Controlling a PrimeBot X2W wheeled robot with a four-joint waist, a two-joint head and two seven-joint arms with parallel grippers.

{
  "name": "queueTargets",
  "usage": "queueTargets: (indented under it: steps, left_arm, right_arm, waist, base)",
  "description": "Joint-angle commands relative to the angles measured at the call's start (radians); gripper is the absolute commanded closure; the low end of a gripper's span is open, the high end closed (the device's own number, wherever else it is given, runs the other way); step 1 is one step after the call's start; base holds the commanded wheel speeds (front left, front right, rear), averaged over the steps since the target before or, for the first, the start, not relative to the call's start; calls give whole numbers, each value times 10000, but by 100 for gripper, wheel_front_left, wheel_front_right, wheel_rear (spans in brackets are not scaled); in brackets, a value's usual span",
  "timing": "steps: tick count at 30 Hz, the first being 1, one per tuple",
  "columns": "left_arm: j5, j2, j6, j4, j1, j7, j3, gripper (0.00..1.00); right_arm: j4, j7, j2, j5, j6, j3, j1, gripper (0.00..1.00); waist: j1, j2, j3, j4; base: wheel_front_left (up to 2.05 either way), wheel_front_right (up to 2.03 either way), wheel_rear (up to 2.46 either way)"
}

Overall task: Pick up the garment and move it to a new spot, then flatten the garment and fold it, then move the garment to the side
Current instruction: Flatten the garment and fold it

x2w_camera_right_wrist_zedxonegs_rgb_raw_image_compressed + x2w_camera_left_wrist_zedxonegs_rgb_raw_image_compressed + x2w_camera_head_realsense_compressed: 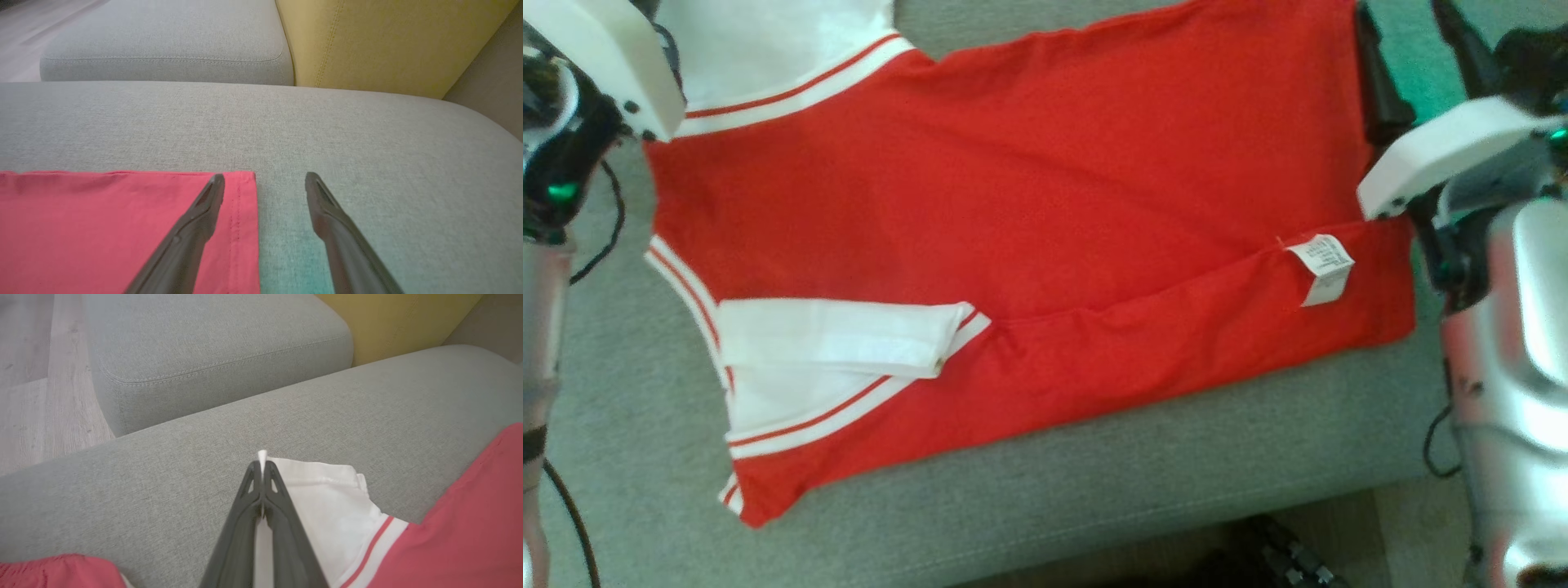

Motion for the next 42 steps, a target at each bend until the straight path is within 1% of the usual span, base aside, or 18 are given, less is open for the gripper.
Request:
queueTargets:
  steps: [1, 8, 12, 13, 14, 15, 16, 17, 18, 20, 23, 26, 33, 37, 42]
  left_arm:
    - [-70, 311, -35, -486, -133, -145, 298, 100]
    - [-170, 70, -44, -1066, 116, -605, 30, 100]
    - [-193, -14, -47, -1217, 218, -763, -110, 100]
    - [-198, -25, -47, -1242, 241, -797, -140, 100]
    - [-206, -31, -48, -1265, 265, -826, -166, 100]
    - [-219, -38, -49, -1285, 286, -863, -187, 100]
    - [-234, -43, -49, -1296, 310, -896, -204, 100]
    - [-249, -45, -50, -1299, 340, -929, -215, 100]
    - [-267, -50, -50, -1298, 378, -966, -221, 100]
    - [-286, -51, -50, -1300, 415, -993, -224, 100]
    - [-306, -42, -43, -1333, 513, -1142, -206, 100]
    - [-297, -37, -15, -1389, 580, -1372, -149, 100]
    - [-363, -64, 121, -1752, 1048, -2029, 59, 100]
    - [-436, -92, 235, -2381, 1908, -2366, 68, 100]
    - [-513, -213, 531, -3457, 3576, -2786, -46, 100]
  right_arm:
    - [-109, 176, -109, -86, 65, 103, -322, 0]
    - [1501, 1174, -696, -203, 65, 160, -1319, 0]
    - [2293, 1617, -881, 47, 65, 432, -1683, 0]
    - [2443, 1721, -920, 151, 65, 517, -1745, 7]
    - [2557, 1782, -945, 282, 65, 594, -1798, 27]
    - [2655, 1820, -979, 402, 65, 649, -1842, 41]
    - [2773, 1897, -1034, 470, 65, 705, -1875, 58]
    - [2880, 1954, -1075, 533, 65, 759, -1898, 72]
    - [2981, 2001, -1096, 624, 65, 805, -1906, 99]
    - [3065, 2040, -1119, 700, 65, 855, -1912, 100]
    - [3135, 1811, -1186, 882, 65, 935, -1950, 100]
    - [3087, 1243, -1215, 911, 65, 908, -2033, 100]
    - [2980, -203, -1052, 849, 65, 711, -1967, 100]
    - [2688, -753, -1031, 938, 65, 592, -1343, 100]
    - [1956, -1218, -1019, 1141, 65, 268, 79, 100]
  waist:
    - [0, 0, -151, 256]
    - [0, 0, -122, 827]
    - [0, 0, -111, 1029]
    - [0, 0, -118, 1066]
    - [0, 0, -126, 1095]
    - [0, 0, -139, 1122]
    - [0, 0, -159, 1149]
    - [0, 0, -187, 1169]
    - [0, 0, -228, 1188]
    - [0, 0, -263, 1202]
    - [0, 0, -361, 1233]
    - [0, 0, -491, 1248]
    - [0, 0, -1055, 1233]
    - [0, 0, -1460, 1309]
    - [0, 0, -2032, 1498]
  base:
    - [0, 0, 0]
    - [0, 0, 0]
    - [0, 0, 0]
    - [0, 0, 0]
    - [0, 0, 0]
    - [0, 0, 0]
    - [0, 0, 0]
    - [0, 0, 0]
    - [0, 0, 0]
    - [0, 0, 0]
    - [0, 0, 0]
    - [0, 0, 0]
    - [0, 0, 0]
    - [0, 0, 0]
    - [0, 0, 0]
